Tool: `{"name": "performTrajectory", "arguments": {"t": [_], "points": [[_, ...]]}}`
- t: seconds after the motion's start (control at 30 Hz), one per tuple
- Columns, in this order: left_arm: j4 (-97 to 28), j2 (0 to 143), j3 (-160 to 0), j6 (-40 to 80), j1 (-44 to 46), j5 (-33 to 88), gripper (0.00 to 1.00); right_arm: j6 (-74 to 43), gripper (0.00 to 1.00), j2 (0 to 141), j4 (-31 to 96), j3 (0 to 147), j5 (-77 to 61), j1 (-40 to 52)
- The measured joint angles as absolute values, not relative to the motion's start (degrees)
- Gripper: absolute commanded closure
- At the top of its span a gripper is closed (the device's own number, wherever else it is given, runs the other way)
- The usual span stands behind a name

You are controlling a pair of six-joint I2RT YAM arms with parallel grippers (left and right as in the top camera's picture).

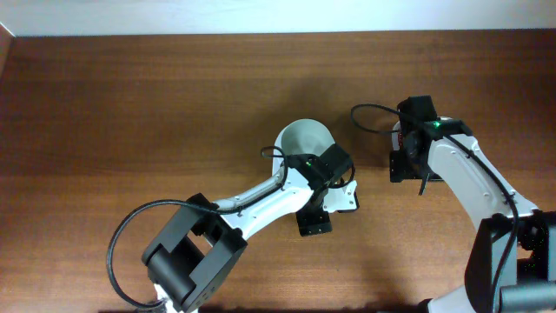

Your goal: Scoop item into bowl and weigh 50g on scale

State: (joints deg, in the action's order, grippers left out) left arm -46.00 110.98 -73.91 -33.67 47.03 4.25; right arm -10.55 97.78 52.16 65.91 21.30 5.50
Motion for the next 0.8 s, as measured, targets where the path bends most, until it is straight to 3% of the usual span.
{"name": "performTrajectory", "arguments": {"t": [0.63,0.8], "points": [[-44.8,112.0,-74.9,-33.6,46.7,3.4,0.15,-10.5,0.01,97.8,52.2,65.9,21.3,5.5],[-44.5,112.1,-75.4,-33.6,45.8,2.9,0.06,-10.6,0.01,97.8,52.2,65.9,21.3,5.5]]}}
